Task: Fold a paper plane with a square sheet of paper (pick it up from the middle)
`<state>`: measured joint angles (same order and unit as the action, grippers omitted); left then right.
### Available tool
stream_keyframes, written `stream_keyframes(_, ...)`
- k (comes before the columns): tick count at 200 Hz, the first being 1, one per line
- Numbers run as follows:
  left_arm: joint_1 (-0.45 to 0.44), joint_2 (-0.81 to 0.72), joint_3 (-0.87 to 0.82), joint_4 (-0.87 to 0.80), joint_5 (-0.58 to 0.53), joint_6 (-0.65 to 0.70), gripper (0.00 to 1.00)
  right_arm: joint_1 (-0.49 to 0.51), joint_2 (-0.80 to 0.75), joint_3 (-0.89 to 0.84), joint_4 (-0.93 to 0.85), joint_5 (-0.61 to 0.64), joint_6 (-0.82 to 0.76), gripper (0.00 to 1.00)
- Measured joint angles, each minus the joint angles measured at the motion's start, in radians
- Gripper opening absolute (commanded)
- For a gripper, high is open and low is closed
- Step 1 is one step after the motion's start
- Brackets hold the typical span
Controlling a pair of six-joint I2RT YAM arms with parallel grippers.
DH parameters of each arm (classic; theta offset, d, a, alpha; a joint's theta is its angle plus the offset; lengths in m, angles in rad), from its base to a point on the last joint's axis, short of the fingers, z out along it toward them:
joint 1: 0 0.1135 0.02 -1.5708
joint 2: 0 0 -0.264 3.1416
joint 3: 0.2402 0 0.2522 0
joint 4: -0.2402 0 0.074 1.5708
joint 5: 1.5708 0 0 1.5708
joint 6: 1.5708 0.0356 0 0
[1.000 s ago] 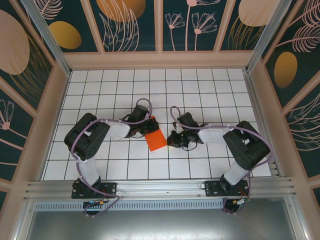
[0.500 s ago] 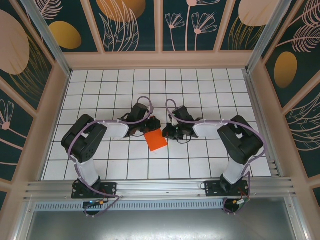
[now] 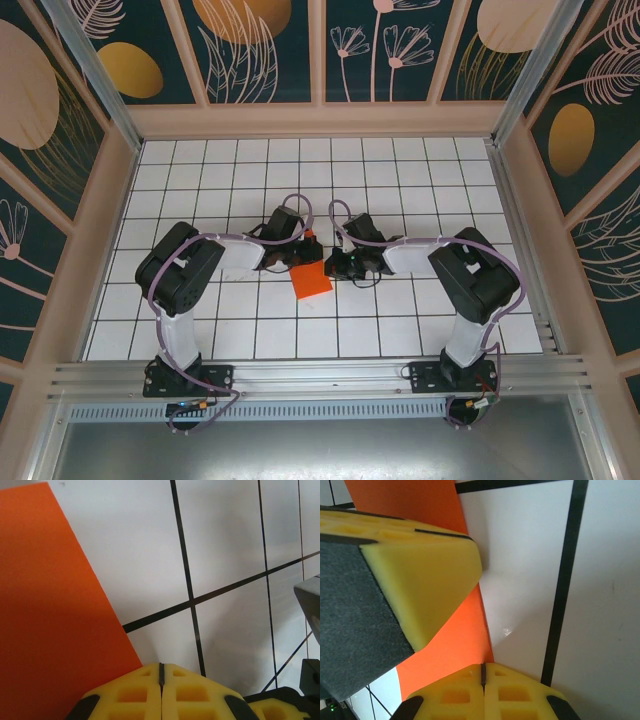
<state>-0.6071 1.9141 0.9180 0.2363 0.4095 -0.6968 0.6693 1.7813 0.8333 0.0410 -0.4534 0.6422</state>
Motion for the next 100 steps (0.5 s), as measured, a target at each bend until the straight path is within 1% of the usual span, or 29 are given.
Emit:
stream_keyframes(46,0.013,0.016,0.054,-0.079,0.011,0.07,0.06,0.0,0.0,-0.006,0.005,0.0,-0.024,0.0)
stream_keyframes(80,0.064,0.055,0.122,-0.122,0.01,0.132,0.05,0.0,-0.004,-0.018,0.021,0.0,-0.035,0.0)
stream_keyframes(100,0.087,0.073,0.15,-0.142,0.028,0.162,0.04,0.0,-0.006,-0.021,0.024,0.0,-0.035,0.0)
